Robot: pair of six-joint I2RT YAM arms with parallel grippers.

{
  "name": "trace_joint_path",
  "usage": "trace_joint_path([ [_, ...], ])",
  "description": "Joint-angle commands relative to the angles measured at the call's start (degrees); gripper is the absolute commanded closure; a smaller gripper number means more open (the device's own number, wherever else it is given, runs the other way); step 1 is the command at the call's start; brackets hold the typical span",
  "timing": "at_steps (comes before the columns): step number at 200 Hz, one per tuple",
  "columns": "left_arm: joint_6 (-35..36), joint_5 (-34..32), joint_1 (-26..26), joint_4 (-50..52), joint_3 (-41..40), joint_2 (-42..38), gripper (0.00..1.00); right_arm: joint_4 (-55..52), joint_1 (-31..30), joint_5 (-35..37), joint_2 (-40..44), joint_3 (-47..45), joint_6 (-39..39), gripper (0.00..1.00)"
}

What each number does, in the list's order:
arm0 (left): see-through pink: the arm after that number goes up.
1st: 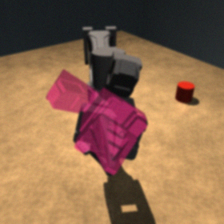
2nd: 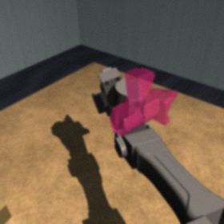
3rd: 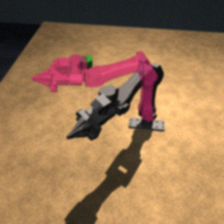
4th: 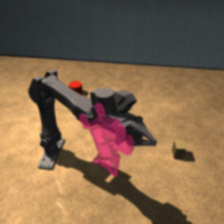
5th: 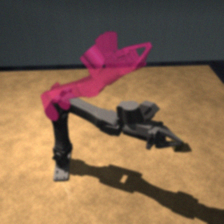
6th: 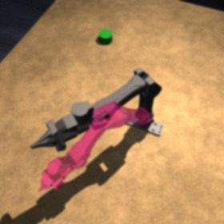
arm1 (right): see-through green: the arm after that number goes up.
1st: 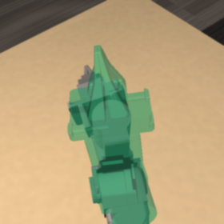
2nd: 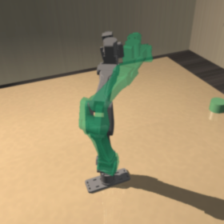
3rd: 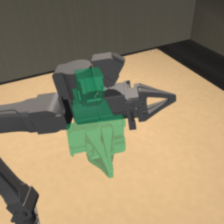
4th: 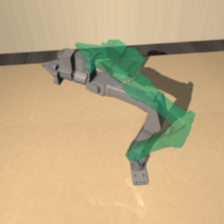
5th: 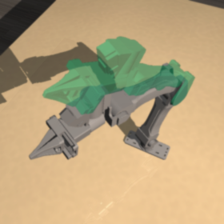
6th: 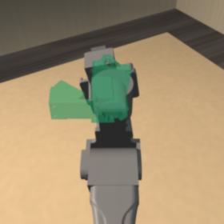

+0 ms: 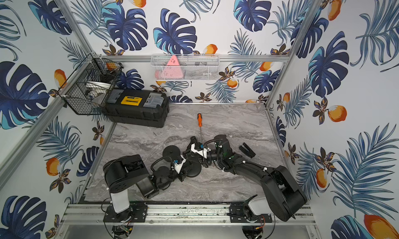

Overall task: Assemble a microphone stand
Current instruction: Screw the microphone stand pole into the microphone stand base.

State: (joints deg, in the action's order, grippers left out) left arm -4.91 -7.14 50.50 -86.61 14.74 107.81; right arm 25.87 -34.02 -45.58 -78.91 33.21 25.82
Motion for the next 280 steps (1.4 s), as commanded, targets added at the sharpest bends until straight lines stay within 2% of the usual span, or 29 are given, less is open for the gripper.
trace_joint_path([
  [1,-1.38,-1.92,-0.14,-2.01,0.0,-0.4,0.6,-4.41,-2.89,12.45,1.33,-2.54,-8.92,1.0],
  [28,-1.84,-2.08,-0.23,-1.95,-0.04,-0.58,0.65,-3.12,-7.56,21.52,3.51,-4.76,-12.35,1.0],
  [74,-2.65,-3.19,-0.74,-1.92,-0.55,-1.1,0.67,-3.31,-16.38,43.57,6.52,-7.25,-18.4,1.0],
  [105,-3.33,-3.84,-0.93,-1.98,-0.52,-0.85,0.69,-4.18,-22.5,58.75,5.92,-7.42,-22.53,1.0],
  [125,-3.53,-4.29,-1.19,-1.9,-0.68,-0.88,0.71,-6.44,-25.59,65.53,4.46,-5.94,-24.2,1.0],
  [142,-3.53,-4.38,-1.36,-1.96,-0.6,-0.85,0.72,-7.73,-27.25,68.39,3.49,-4.67,-25.27,1.0],
  [169,-3.05,-3.63,-1.46,-1.92,0.25,0.06,0.74,-8.33,-27.55,66.75,4.18,-3.74,-25.57,1.0],
  [194,-2.92,-2.31,-1.46,-1.97,1.2,1.16,0.88,-8.3,-27.51,65.15,4.88,-3.5,-25.9,1.0],
  [218,-2.52,-2.75,-1.46,-1.99,1.06,1.12,0.89,-8.12,-27.51,64.27,4.91,-3.34,-26.31,1.0],
  [225,-2.4,-2.84,-1.46,-1.96,1.07,1.17,0.89,-8.28,-27.5,63.97,5.05,-3.25,-26.21,0.93],
  [246,-2.3,-3.06,-1.46,-1.98,1.23,1.76,0.88,-8.52,-27.5,63.2,5.7,-2.9,-25.36,0.53],
  [264,-2.3,-3.23,-1.46,-1.94,1.53,2.72,0.87,-10.24,-27.37,62.14,7.01,-2.3,-24.07,0.39],
  [280,-2.33,-3.32,-1.46,-1.94,1.86,3.35,0.86,-11.65,-26.69,60.08,8.4,-2.19,-22.86,0.32],
])
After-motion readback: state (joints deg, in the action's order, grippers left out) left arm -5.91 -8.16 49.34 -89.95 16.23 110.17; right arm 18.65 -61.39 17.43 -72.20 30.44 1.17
